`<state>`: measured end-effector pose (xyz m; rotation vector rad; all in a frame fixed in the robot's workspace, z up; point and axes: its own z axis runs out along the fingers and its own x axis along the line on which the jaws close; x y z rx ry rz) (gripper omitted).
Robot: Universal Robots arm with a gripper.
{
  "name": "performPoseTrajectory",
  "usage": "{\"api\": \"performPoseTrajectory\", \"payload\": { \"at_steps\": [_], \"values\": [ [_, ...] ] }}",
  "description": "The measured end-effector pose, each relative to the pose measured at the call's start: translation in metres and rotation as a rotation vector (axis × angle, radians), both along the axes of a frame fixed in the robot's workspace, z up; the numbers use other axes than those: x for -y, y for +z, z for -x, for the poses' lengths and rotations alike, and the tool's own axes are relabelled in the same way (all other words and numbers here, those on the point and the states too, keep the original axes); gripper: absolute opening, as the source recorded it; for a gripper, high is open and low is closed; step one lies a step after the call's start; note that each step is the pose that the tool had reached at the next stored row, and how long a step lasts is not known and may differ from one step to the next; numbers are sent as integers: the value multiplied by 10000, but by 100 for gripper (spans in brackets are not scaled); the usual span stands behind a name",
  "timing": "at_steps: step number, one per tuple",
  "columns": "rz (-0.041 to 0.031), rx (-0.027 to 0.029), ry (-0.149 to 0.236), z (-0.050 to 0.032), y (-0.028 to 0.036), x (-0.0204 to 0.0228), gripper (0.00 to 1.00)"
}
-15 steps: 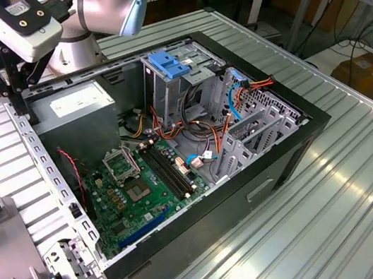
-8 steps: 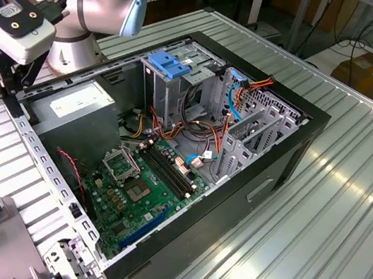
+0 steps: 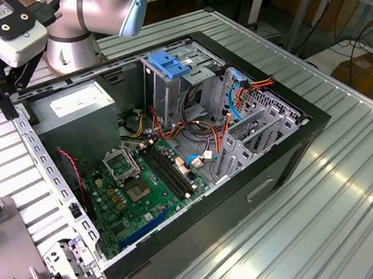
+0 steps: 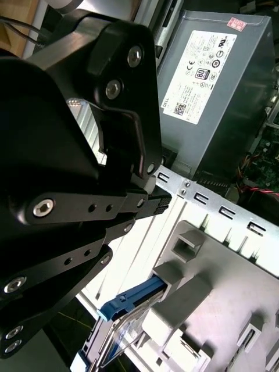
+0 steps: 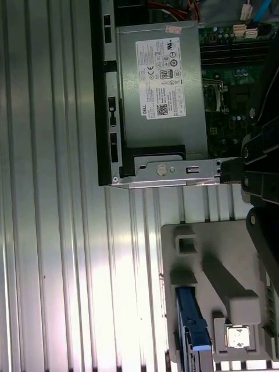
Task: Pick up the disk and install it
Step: 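Reach for the disk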
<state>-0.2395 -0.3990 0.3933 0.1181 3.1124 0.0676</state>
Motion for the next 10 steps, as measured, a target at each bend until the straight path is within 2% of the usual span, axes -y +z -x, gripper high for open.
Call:
{"api": "performPoseTrajectory", "payload": {
  "at_steps": [4,8,10],
  "values": [
    [0,0,-1,32,0,0,11],
    [-1,0,-17,132,0,-2,11],
    [-6,-37,-22,158,-1,-5,11]
  ]
}}
